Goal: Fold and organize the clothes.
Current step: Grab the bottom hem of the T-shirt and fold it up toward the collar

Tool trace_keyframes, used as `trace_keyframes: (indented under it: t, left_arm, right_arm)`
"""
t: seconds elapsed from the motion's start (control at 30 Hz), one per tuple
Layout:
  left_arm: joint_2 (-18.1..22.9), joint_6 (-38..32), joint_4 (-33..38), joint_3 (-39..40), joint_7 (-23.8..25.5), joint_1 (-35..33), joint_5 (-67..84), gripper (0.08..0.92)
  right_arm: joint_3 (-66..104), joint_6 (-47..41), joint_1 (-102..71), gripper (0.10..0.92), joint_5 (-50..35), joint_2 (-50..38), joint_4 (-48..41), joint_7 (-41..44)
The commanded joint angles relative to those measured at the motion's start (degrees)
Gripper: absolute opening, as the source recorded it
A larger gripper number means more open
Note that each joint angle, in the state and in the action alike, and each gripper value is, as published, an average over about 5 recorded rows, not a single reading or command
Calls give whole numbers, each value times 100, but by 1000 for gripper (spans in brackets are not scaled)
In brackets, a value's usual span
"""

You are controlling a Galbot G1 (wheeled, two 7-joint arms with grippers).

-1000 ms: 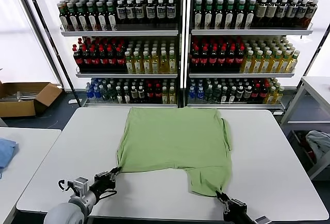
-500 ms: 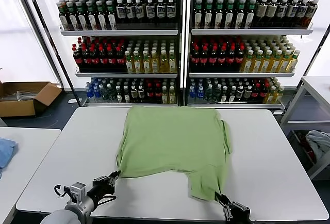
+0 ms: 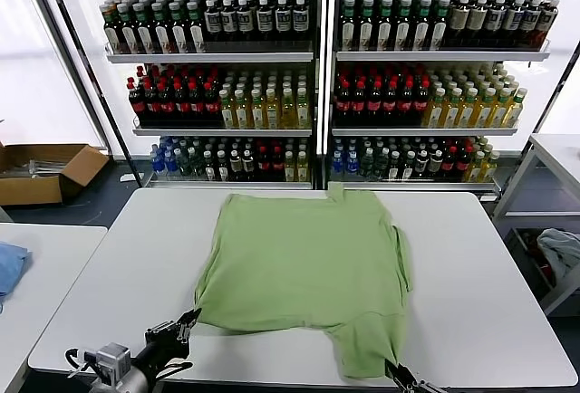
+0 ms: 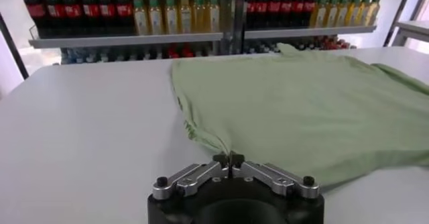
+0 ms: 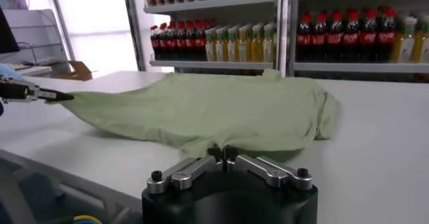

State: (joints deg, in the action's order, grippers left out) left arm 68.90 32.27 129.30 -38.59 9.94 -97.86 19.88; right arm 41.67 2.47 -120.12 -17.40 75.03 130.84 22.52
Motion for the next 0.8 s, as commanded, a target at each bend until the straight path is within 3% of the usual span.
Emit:
trace_keyframes:
  t: [0.03,0.33,0.57,0.8]
  left_arm:
    - [28,-4,473,-119,35,-285,114,81]
    - [-146,-116,-231,144,4,1240,1460,81]
    - [-392,-130,-1294,334,-40,2430,1784,81]
    - [-388,-151,-2289,586,18,3206,1864,81]
  right_arm:
    - [21,244,175,108,-499,-5,17,-59]
    - [-207,-372,2154,108,-1351,-184,-590,-479]
    - [-340,-794,3476,108,-1761,-599,-1247,-835]
    - [-720,-1048,4680,108,-1784,-851,-2145,-1075]
